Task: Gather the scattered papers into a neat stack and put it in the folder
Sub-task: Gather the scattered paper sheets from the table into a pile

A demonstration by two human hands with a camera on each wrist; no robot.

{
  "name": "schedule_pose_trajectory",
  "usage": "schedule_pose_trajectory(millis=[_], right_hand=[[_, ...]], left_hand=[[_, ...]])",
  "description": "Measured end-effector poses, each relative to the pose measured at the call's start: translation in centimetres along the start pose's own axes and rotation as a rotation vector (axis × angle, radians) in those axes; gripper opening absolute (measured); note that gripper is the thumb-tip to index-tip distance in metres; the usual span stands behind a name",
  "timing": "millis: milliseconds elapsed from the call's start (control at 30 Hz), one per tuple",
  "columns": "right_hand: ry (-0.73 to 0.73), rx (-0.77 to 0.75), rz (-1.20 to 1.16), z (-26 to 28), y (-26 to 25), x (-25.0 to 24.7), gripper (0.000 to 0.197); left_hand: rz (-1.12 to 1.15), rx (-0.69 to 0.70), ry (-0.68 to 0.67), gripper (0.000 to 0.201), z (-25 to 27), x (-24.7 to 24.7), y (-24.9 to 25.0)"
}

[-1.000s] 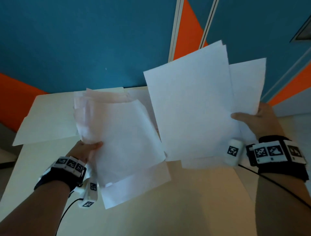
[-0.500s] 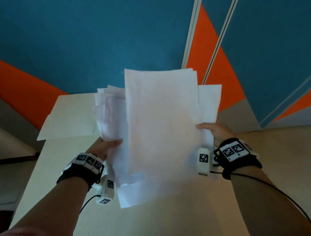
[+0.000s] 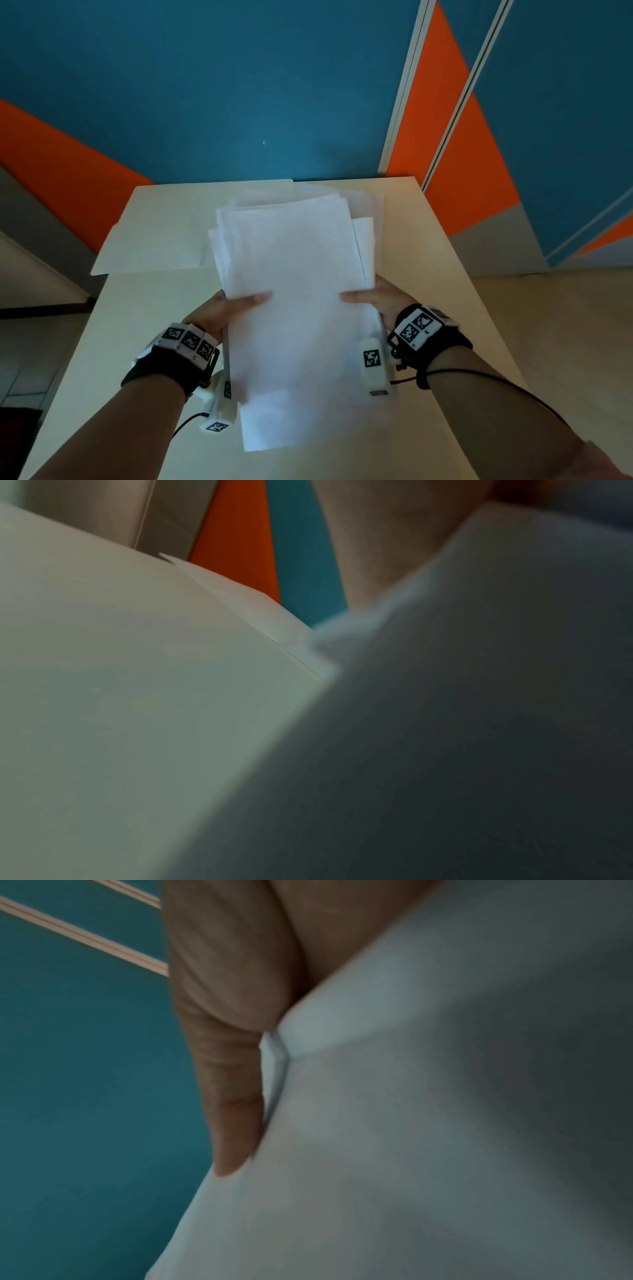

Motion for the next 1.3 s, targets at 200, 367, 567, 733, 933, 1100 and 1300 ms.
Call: schedule_pose_trajectory(millis=[200,367,567,733,933,1100,1300], right_hand=[[0.019,0.003,0.109,-1.5,-0.6,3.1,0.041],[0.082,0.074,0.302,-3.9,-1.3,2.7,0.065],[0.551,0.168,0.596,-6.4,-1.9,-7.3,0.032],[0.773,0.366,0.743,-7.5,-1.5,-11.0,0.079],[0.851,0.422,0.863,-10.8,-2.5,-10.4,0.106],[0.822,0.453,0.872,-13.7,-3.1,-9.5,0.101],[0.649,0.337,0.59,-15.0,-2.4,-9.3,0.054]], left_hand=[[-0.019,0.003,0.107,0.04,0.0,-3.3,-0.7],[-0.078,0.025,0.263,0.012,0.0,-7.4,-1.0],[0.036,-0.027,0.352,0.008,0.3,-11.1,-0.9],[0.057,-0.055,0.359,0.01,-0.9,-12.4,-0.5],[0.071,-0.066,0.409,0.006,-2.4,-14.3,-0.6],[0.076,-0.066,0.416,0.007,-3.2,-15.3,-0.4],[0.1,-0.051,0.4,0.01,-3.8,-15.3,-0.1]])
Point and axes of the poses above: each hand's wrist, its own z-axis away from the middle knuckle, its own x-axis out of the palm, y = z × x, the point moved 7 cm from there along -z, towards the middle knuckle, and after that the axes turned 2 degrees about -z, right-handed, at the moved point
